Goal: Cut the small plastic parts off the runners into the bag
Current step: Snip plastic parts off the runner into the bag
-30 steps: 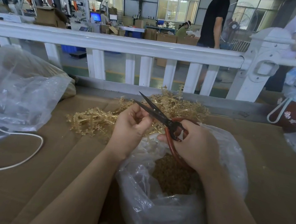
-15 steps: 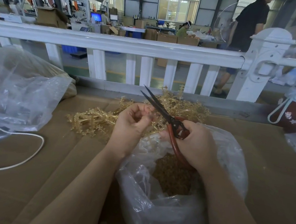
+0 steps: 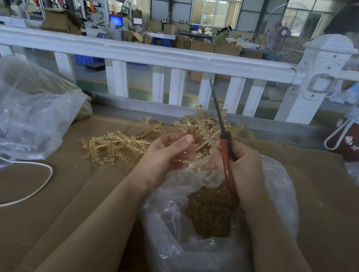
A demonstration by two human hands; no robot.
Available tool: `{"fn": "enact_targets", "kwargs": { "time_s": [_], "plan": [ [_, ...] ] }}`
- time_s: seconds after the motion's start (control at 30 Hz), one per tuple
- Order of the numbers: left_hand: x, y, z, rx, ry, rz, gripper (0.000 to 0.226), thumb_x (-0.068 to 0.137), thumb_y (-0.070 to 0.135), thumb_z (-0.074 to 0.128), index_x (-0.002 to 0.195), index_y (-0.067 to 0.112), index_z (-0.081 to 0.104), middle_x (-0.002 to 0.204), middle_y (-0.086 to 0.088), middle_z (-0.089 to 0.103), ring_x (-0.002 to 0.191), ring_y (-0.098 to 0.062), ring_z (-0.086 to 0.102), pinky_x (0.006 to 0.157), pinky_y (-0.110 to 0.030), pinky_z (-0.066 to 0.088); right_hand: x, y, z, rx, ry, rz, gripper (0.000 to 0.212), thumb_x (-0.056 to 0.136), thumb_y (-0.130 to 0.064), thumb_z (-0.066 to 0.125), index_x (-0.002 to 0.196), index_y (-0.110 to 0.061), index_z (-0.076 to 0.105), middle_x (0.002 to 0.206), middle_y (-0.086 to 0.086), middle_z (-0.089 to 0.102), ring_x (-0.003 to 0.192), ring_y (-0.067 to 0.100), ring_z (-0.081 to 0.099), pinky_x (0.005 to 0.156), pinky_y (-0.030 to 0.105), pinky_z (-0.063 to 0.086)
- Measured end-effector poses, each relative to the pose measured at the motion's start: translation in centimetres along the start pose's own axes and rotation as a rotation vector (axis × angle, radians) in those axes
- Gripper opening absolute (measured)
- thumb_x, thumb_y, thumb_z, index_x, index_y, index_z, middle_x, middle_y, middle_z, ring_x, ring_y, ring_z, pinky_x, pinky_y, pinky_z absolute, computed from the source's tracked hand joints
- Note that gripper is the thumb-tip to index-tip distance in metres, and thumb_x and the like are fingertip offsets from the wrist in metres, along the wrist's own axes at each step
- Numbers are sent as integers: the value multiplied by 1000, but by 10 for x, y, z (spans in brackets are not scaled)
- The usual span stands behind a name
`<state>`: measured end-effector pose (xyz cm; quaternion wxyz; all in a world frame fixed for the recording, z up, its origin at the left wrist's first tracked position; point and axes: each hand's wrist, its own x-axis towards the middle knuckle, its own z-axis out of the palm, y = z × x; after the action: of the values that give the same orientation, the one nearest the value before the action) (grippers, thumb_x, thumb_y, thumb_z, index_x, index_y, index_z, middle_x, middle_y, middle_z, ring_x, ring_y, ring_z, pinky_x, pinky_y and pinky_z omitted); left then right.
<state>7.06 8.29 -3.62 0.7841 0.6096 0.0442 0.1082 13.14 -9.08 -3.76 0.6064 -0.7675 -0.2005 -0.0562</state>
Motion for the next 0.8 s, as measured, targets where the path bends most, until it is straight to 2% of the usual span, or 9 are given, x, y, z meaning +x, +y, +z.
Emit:
{"fn": "enact_targets", "kwargs": {
  "time_s": [0.13,0.27,0.43,0.53,0.63,0.7,0.8],
  "plan": [
    [-2,-4,-1,119,-162,-74,41,64,45,86,94,17,76,92,-5,76,78,-13,68,68,-21,54,0,-1,-3,98,46,-22,14,90,-19,76,82,-8,72,66,4,71,61,15,67,64,24,56],
    [-2,-3,2,144,-191,-39,28,63,31,84,88,18,80,83,-3,75,67,-6,65,65,-16,52,-1,-2,-3,147,45,-37,16,90,-17,74,81,-6,70,63,5,69,59,15,64,64,19,54],
    [-3,-4,2,177,-209,21,15,69,26,79,83,21,80,78,0,74,70,-5,66,67,-14,50,0,-4,-3,133,30,-16,18,90,-19,75,82,-3,70,63,6,68,59,17,65,66,31,57],
    [-2,-3,3,137,-163,69,11,74,27,74,84,22,78,84,0,76,75,-9,69,70,-17,52,0,-4,-3,90,35,-17,16,85,-26,79,81,-11,73,64,2,69,61,15,66,68,34,56],
    [0,-2,2,-13,-105,111,9,78,23,70,84,18,75,82,-3,75,73,-11,71,70,-21,56,1,-2,-2,-2,30,19,30,72,-49,84,79,-21,75,72,-3,73,72,16,69,76,43,59],
    [1,-3,2,-93,-52,134,11,78,19,70,86,14,73,81,-5,75,72,-11,72,69,-21,57,2,2,-3,-67,11,8,43,60,-68,80,80,-31,73,77,-13,73,74,6,68,75,40,58],
    [3,-3,1,-164,-9,178,12,76,14,72,87,12,74,84,-7,76,76,-13,73,70,-21,58,1,5,-2,-177,-37,-57,47,53,-87,66,89,-58,64,84,-32,68,81,-9,63,68,27,48]
  ]
}}
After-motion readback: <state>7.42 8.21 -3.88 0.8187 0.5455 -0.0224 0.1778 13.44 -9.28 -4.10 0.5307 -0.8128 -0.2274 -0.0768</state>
